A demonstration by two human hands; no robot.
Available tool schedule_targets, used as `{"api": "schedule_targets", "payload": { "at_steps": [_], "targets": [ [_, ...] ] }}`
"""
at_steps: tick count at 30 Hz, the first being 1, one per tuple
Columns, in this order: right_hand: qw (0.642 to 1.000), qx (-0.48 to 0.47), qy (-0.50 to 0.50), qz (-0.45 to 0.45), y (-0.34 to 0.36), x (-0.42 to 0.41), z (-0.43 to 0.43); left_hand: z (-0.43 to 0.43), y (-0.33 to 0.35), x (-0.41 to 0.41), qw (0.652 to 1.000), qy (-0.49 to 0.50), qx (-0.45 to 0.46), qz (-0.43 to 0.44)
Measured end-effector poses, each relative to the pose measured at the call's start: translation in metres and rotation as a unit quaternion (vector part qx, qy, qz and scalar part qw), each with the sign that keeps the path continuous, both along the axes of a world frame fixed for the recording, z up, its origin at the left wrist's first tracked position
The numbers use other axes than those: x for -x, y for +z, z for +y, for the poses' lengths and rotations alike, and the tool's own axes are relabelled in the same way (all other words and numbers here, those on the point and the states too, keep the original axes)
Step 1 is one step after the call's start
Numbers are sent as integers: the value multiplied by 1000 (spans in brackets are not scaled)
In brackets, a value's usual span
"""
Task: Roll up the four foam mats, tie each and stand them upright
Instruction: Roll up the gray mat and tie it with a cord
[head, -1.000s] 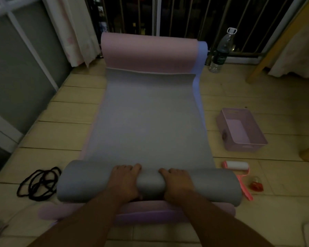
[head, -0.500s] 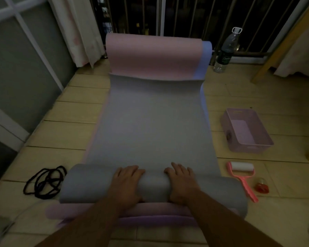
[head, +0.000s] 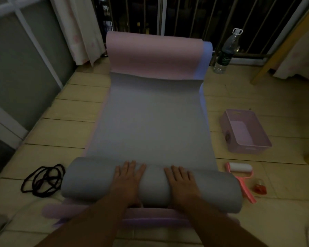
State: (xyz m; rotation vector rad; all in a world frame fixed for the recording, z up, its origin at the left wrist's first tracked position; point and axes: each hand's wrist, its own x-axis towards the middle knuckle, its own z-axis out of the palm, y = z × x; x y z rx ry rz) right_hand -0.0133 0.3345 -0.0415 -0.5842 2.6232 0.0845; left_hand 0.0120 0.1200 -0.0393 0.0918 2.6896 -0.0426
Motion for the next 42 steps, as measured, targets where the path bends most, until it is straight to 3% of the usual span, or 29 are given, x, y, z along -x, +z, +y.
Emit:
{"api": "schedule_targets", "payload": {
  "at_steps": [14, 18, 21, 23, 25, 28, 33, 40, 42],
  "targets": [
    [996, 52, -67, 27, 13, 10, -5, -9, 11, 11, 997, -30, 13, 65],
    [996, 32, -71, -48, 34, 32, -11, -9, 30, 35, 997, -61, 39, -7],
    [985, 18, -58, -165, 42, 49, -15, -11, 39, 45, 991, -53, 9, -121],
    [978, 2, -49, -202, 34, 47, -14, -12, 33, 37, 989, -41, -13, -145],
    [985, 3, -46, -167, 18, 35, -10, -13, 20, 18, 995, -28, -48, -89],
    [995, 40, -44, -83, 5, 20, -1, -12, 3, -14, 993, -44, -87, 72],
    [993, 92, -57, 39, 4, 7, 9, -5, -13, -30, 980, -19, -106, 168],
    [997, 67, -32, -2, -2, 8, 6, -11, 2, 0, 999, -46, -25, 3],
    [998, 40, -29, -34, -1, 10, 5, -7, 5, 3, 999, -47, -9, -5]
  ]
}}
